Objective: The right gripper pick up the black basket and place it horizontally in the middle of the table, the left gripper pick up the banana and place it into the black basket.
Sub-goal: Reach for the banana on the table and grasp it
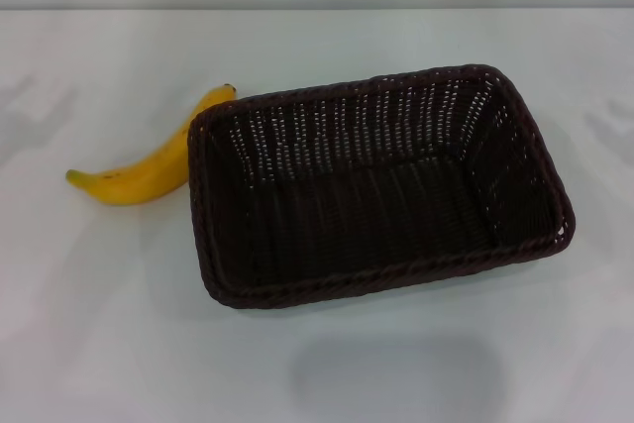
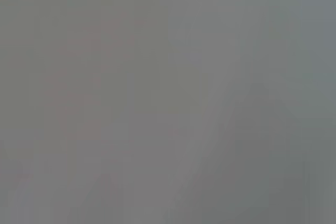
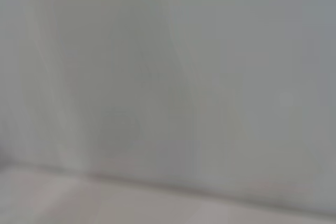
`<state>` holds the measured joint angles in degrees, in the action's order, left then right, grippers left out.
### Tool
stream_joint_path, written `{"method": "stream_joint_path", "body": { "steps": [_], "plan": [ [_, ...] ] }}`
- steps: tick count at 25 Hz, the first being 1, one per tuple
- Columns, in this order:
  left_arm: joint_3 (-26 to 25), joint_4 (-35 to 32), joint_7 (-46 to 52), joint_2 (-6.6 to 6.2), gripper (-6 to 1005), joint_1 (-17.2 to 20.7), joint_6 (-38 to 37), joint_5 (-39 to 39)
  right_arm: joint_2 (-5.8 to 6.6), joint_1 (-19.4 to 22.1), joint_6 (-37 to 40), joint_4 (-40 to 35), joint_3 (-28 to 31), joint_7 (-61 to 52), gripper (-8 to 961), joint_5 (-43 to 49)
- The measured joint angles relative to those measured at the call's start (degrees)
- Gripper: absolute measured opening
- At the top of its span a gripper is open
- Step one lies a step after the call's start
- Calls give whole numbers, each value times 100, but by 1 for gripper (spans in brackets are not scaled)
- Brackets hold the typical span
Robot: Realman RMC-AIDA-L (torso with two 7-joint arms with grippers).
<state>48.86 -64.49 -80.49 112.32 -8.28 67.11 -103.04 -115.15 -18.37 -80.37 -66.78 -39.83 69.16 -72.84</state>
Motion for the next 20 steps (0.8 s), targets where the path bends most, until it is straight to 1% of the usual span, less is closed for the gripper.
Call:
{"method": "stream_joint_path", "body": {
  "steps": [2, 3, 4, 5, 7, 9, 10, 11, 12, 15, 17, 18, 20],
  "plan": [
    [-125, -423, 1143, -178, 751, -231, 216, 944, 2, 25, 31, 512, 320, 690, 417, -452],
    [-221, -578, 1693, -300, 729, -406, 465, 1434, 2, 50, 37, 769, 520, 1082, 417, -633],
    [-314, -692, 2143, -394, 731, -559, 715, 1826, 2, 67, 45, 978, 686, 1349, 418, -725],
    [-447, -750, 2599, -515, 732, -760, 1081, 2213, 3, 81, 66, 1158, 825, 1593, 418, -801],
    [-751, -724, 3250, -767, 735, -1220, 1844, 2904, 7, 90, 115, 1443, 1019, 1924, 418, -849],
    [-1093, -542, 3622, -1018, 738, -1781, 2649, 3725, 9, 95, 159, 1690, 1158, 2199, 419, -869],
    [-1211, -459, 3697, -1089, 739, -1992, 2924, 4086, 10, 98, 173, 1799, 1202, 2310, 419, -876],
    [-1266, -421, 3719, -1130, 740, -2123, 3093, 4356, 8, 99, 192, 1879, 1217, 2396, 419, -883],
    [-1354, -349, 3737, -1188, 740, -2330, 3344, 4843, 8, 96, 208, 1968, 1227, 2481, 420, -898],
    [-1343, -181, 3511, -1255, 742, -2669, 3743, 5907, 7, 40, 237, 2172, 1229, 2635, 420, -948],
    [-1346, 56, 3222, -1262, 743, -2786, 3841, 6357, 3, -17, 240, 2294, 1196, 2691, 421, -997],
    [-1348, 213, 3033, -1242, 743, -2848, 3831, 6590, 1, -32, 237, 2346, 1178, 2717, 421, -1033],
    [-1348, 458, 2762, -1153, 744, -2986, 3686, 6932, -1, 12, 197, 2437, 1166, 2773, 421, -1135]
  ]
}}
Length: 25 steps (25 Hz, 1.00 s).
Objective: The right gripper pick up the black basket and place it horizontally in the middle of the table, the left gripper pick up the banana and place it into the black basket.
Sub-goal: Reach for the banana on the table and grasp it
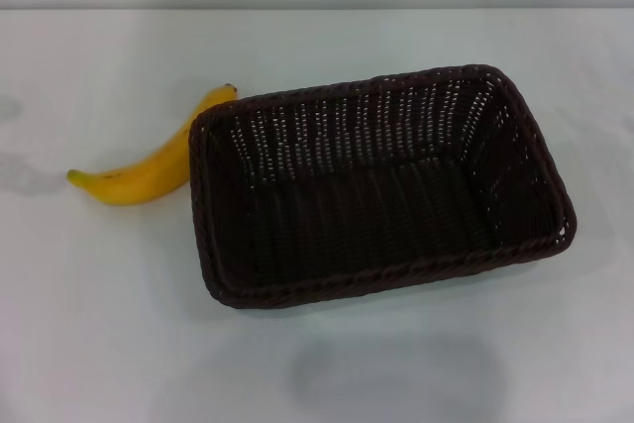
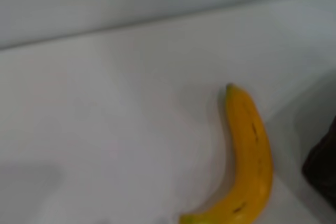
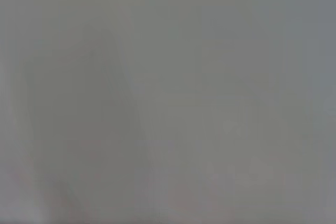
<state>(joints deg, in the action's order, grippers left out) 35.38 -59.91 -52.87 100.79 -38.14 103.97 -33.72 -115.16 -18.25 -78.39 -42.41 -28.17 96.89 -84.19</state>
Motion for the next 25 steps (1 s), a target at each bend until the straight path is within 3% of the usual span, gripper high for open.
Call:
{"method": "stream_joint_path", "body": {
  "steps": [3, 10, 15, 21, 25],
  "plan": [
    [9, 317, -374, 181, 746, -111, -317, 238, 1, 76, -62, 88, 21, 28, 422, -60],
    [8, 779, -1355, 462, 752, -91, -845, 219, 10, 89, -95, 393, 2, 146, 424, -65],
    [6, 870, -1884, 785, 754, -62, -1217, 251, 11, 84, -113, 493, 6, 183, 425, -68],
    [1, 891, -2480, 1039, 752, 18, -1553, 221, 12, 94, -105, 606, 4, 185, 426, -68],
    [-6, 941, -2830, 1111, 751, 84, -1622, 28, 12, 101, -110, 612, 5, 197, 427, -46]
  ]
}}
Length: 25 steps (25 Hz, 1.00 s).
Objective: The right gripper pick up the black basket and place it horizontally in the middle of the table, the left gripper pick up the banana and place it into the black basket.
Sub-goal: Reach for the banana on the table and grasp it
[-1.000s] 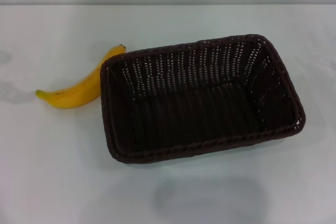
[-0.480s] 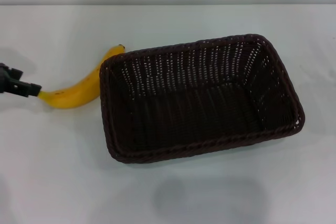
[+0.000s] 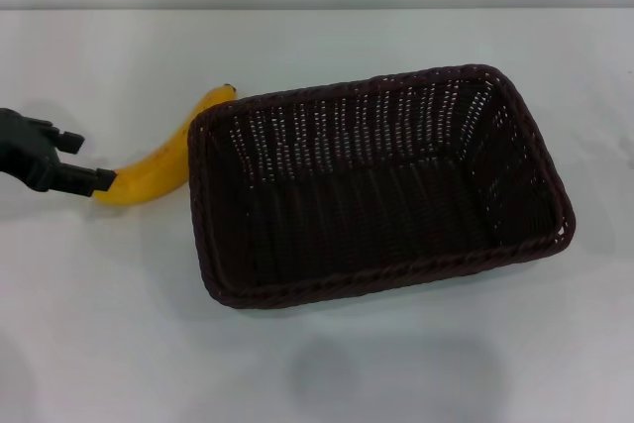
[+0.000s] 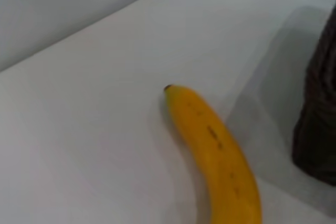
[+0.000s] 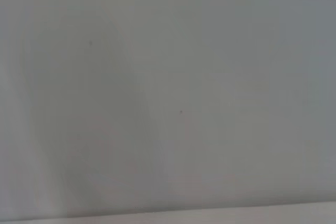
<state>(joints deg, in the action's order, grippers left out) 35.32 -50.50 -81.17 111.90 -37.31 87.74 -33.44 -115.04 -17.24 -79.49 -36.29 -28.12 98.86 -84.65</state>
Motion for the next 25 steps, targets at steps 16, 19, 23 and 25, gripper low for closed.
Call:
{"method": "stream_joint_path", "body": {
  "steps": [16, 19, 23, 25],
  "plan": [
    [-34, 394, -1164, 226, 746, 266, -692, -395, 0, 2, -34, 221, 0, 127, 431, 23],
    [-34, 491, -1298, 260, 745, 286, -775, -421, 0, 7, -34, 227, 0, 132, 432, 25],
    [-34, 612, -1366, 295, 744, 302, -868, -427, -1, 72, -39, 228, -1, 134, 433, 28],
    [-34, 625, -1367, 306, 743, 324, -897, -450, 1, 108, -41, 228, 11, 134, 433, 28]
  ]
}}
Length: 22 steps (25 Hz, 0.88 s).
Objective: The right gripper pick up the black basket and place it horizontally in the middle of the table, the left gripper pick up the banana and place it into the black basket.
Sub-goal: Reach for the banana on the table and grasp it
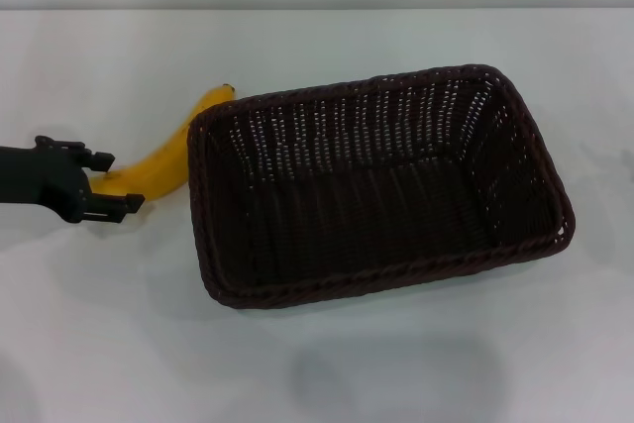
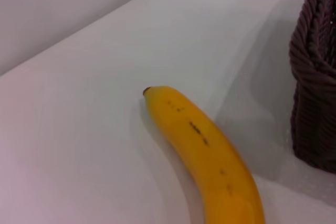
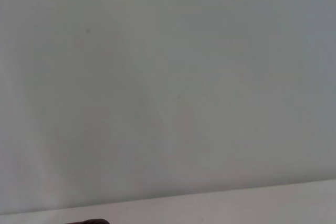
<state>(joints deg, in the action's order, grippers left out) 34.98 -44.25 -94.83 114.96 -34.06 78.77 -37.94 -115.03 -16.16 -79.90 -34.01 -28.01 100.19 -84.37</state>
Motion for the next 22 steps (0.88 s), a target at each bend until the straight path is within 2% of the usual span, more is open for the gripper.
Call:
{"method": "stream_joint_path", "body": {
  "steps": [5, 11, 22],
  "plan": [
    [31, 45, -13, 17, 741, 44, 22, -109, 4, 57, 31, 15, 40, 4, 434, 0],
    [53, 26, 94, 160, 739, -23, 171, 31, 13, 35, 51, 18, 38, 31, 436, 0],
    [17, -181, 263, 171, 734, 91, 64, -44, 16, -12, 69, 18, -3, 51, 438, 0]
  ]
}}
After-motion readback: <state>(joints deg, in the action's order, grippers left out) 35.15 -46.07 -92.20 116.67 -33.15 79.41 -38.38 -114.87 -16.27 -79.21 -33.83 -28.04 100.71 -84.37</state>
